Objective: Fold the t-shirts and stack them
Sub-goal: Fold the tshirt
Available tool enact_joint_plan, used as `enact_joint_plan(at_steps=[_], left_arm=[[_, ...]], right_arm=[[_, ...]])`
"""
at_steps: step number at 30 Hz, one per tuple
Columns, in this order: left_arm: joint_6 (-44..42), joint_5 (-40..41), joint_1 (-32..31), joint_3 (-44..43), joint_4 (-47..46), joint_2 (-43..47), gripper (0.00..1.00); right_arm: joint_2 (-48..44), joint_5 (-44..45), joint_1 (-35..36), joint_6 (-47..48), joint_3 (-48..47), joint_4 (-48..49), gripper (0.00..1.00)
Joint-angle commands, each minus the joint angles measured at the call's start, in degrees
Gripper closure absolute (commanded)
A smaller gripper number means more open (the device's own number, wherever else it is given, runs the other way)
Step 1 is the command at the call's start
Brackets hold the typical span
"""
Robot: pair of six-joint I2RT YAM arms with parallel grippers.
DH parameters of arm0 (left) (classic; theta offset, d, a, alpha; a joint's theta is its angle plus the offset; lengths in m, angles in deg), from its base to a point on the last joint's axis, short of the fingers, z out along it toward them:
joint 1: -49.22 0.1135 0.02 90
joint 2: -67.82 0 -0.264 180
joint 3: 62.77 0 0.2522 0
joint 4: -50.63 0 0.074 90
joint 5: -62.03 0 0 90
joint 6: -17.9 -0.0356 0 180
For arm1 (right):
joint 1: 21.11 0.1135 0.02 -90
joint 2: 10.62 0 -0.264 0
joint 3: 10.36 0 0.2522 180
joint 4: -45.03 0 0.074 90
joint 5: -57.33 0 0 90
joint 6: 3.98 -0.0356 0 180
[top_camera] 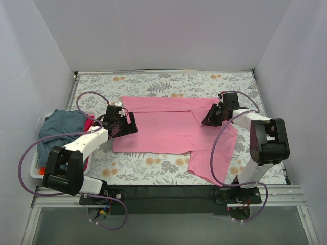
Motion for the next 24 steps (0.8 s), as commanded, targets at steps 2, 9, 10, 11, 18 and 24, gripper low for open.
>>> enact_joint_plan(at_steps=[2, 9, 10, 11, 18, 24], left_arm=[[-0.8, -0.1, -0.2, -1.6, 0.9, -0.2, 0.22], [-0.8, -0.1, -0.2, -1.6, 0.9, -0.2, 0.22], [-0.9, 0.0, -0.2, -1.6, 0.9, -0.2, 0.22], [-0.9, 0.0, -0.2, -1.6, 0.9, 0.0, 0.22], [-0.8, 0.0, -0.1, -1.6, 0.9, 0.1, 0.22], [-0.8, 0.0, -0.2, -1.6, 0.9, 0.1, 0.22]], right_arm=[[-2.4, -1.2, 1.4, 0.4, 0.5, -1.6, 0.76], [-6.5, 7.2, -4.7, 4.3, -3.2, -5.4, 0.6], [-6.8, 7.4, -5.7, 4.4, -3.5, -5.4, 0.59], [-6.8, 7.7, -8.4, 4.7, -4.3, -5.3, 0.57], [-3.5, 3.7, -17.0, 5.3, -5.3, 0.0, 0.54], [1.8, 0.0, -18.7, 4.7, -7.8, 4.0, 0.53]])
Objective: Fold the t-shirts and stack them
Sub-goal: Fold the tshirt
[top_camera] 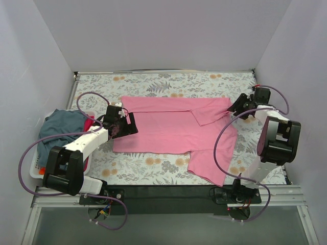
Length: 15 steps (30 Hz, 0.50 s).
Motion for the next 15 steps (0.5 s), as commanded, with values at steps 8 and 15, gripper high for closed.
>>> enact_joint_plan(at_steps=[8, 15], left_arm=[[-0.8, 0.3, -0.2, -1.6, 0.0, 0.0, 0.22], [-0.8, 0.3, -0.2, -1.6, -0.1, -0.1, 0.22]], right_arm=[[6.7, -4.0, -0.4, -1.6, -4.5, 6.8, 0.57], [8.4, -4.1, -0.5, -2.3, -5.3, 7.7, 0.67]])
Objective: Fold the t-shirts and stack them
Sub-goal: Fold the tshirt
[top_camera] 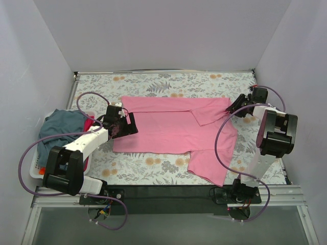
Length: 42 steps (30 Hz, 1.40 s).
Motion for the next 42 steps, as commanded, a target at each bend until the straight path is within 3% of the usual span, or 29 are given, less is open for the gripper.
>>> enact_joint_plan(at_steps=[1, 19, 33, 42], left_arm=[[-0.8, 0.3, -0.2, -1.6, 0.0, 0.1, 0.22], [-0.8, 0.3, -0.2, -1.6, 0.0, 0.1, 0.22], [-0.8, 0.2, -0.2, -1.6, 0.0, 0.2, 0.22], [-0.8, 0.2, -0.2, -1.6, 0.1, 0.6, 0.22]], right_arm=[[0.5, -1.0, -0.3, -0.7, -2.4, 2.8, 0.67], [1.3, -1.1, -0.3, -1.5, -0.6, 3.1, 0.71], [0.1, -1.8, -0.3, -1.5, 1.6, 3.1, 0.99], [-7.8, 0.0, -0.3, -2.7, 7.1, 2.8, 0.99]])
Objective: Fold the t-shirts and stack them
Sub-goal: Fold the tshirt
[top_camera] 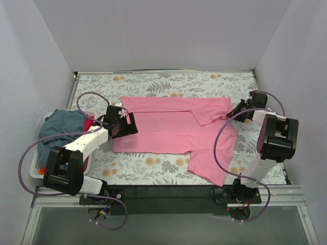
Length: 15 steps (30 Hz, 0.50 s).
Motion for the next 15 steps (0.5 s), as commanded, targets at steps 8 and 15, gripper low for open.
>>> enact_joint_plan(at_steps=[8, 15], left_arm=[[-0.9, 0.0, -0.2, -1.5, 0.0, 1.1, 0.22], [-0.9, 0.0, -0.2, -1.5, 0.2, 1.2, 0.22]], right_arm=[[-11.9, 4.0, -0.2, -1.4, 3.3, -3.4, 0.99], [-12.3, 2.1, -0.3, -1.4, 5.7, -6.8, 0.99]])
